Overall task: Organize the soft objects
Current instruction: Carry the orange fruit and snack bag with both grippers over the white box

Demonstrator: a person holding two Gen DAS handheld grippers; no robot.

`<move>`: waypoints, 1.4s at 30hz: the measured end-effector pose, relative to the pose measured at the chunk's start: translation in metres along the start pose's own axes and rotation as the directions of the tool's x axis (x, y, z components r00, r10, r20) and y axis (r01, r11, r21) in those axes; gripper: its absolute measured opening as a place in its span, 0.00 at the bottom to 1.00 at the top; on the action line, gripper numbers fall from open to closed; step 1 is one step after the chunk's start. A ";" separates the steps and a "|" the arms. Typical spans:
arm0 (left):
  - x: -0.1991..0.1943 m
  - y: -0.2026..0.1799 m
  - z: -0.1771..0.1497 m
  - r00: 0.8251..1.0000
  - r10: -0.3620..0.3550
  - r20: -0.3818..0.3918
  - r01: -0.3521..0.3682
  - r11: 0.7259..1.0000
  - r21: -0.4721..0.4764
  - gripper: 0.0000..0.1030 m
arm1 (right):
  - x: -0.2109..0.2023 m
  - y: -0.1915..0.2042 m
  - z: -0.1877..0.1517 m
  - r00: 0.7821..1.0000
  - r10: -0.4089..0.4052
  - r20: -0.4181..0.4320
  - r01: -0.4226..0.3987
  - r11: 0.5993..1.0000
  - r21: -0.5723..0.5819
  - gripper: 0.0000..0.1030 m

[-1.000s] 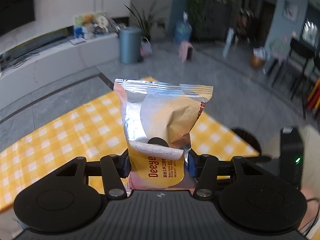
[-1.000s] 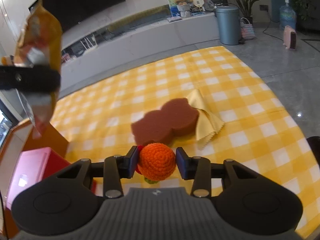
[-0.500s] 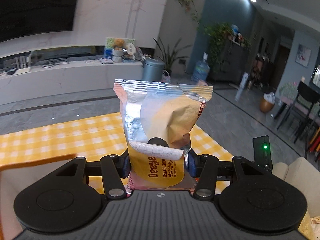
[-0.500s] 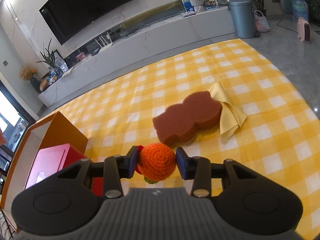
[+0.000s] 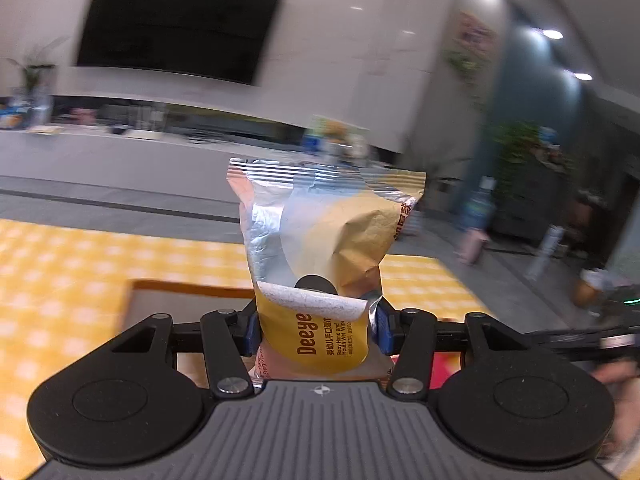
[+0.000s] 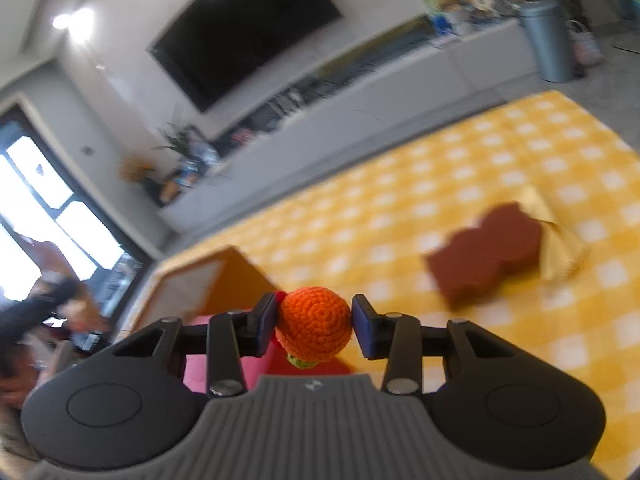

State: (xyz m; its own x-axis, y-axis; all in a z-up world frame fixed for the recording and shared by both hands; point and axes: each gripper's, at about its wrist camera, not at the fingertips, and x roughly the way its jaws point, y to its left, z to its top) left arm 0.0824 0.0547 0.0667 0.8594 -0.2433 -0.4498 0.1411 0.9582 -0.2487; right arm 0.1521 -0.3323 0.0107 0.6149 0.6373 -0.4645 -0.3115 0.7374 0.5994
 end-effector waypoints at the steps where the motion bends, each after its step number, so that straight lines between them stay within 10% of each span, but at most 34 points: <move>1: 0.000 0.004 -0.003 0.999 0.035 0.002 -0.035 0.999 0.011 0.58 | -0.001 0.008 0.000 0.999 0.034 0.008 -0.034 0.999 -0.008 0.40; 13: -0.020 0.057 -0.013 0.998 0.049 -0.028 -0.052 0.994 -0.094 0.58 | 0.054 0.155 -0.014 0.981 0.156 -0.114 -0.180 0.953 -0.246 0.40; 29: -0.041 0.089 -0.020 0.990 0.140 -0.019 -0.141 0.981 -0.137 0.57 | 0.216 0.273 -0.022 0.963 -0.135 -0.232 0.020 0.898 -0.439 0.40; 42: -0.047 0.115 -0.023 0.989 0.145 -0.032 -0.148 0.968 -0.201 0.57 | 0.327 0.265 -0.040 0.902 -0.325 -0.284 0.190 0.890 -0.415 0.40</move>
State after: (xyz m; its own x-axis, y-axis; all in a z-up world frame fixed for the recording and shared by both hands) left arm 0.0468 0.1733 0.0394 0.8546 -0.1064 -0.5083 -0.0898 0.9337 -0.3465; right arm 0.2411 0.0802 -0.0084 0.4497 0.3987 -0.7993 -0.4613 0.8700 0.1744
